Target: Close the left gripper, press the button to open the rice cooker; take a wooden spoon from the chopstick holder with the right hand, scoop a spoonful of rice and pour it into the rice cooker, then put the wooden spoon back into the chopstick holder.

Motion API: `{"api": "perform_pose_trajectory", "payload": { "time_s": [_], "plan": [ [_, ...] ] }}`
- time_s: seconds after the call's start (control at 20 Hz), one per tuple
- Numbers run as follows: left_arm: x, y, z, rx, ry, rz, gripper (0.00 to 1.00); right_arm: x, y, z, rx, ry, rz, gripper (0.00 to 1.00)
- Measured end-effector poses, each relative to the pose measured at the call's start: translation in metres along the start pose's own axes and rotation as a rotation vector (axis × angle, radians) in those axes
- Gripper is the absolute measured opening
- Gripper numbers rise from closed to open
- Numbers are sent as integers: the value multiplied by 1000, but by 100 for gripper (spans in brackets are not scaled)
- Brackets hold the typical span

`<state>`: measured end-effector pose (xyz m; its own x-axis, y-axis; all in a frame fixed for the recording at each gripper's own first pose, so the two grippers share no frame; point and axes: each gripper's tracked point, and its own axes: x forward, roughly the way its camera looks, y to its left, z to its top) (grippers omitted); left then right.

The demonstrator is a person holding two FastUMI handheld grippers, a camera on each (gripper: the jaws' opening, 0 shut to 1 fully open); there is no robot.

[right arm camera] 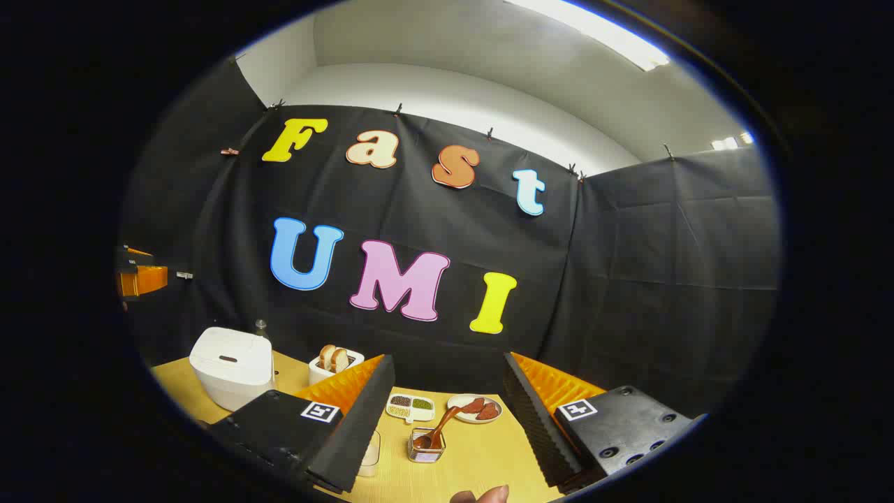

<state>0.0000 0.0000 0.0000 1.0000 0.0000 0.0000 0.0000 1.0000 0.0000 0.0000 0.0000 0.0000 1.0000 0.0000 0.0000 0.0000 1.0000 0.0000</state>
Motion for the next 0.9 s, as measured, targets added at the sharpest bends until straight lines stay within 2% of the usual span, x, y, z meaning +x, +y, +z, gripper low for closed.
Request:
{"api": "perform_pose_trajectory", "payload": {
  "time_s": [0.9],
  "plan": [
    [-2,-2,-2,-13,-7,-16,96,-5,2,-2,0,3,-3,97]
  ]
}}
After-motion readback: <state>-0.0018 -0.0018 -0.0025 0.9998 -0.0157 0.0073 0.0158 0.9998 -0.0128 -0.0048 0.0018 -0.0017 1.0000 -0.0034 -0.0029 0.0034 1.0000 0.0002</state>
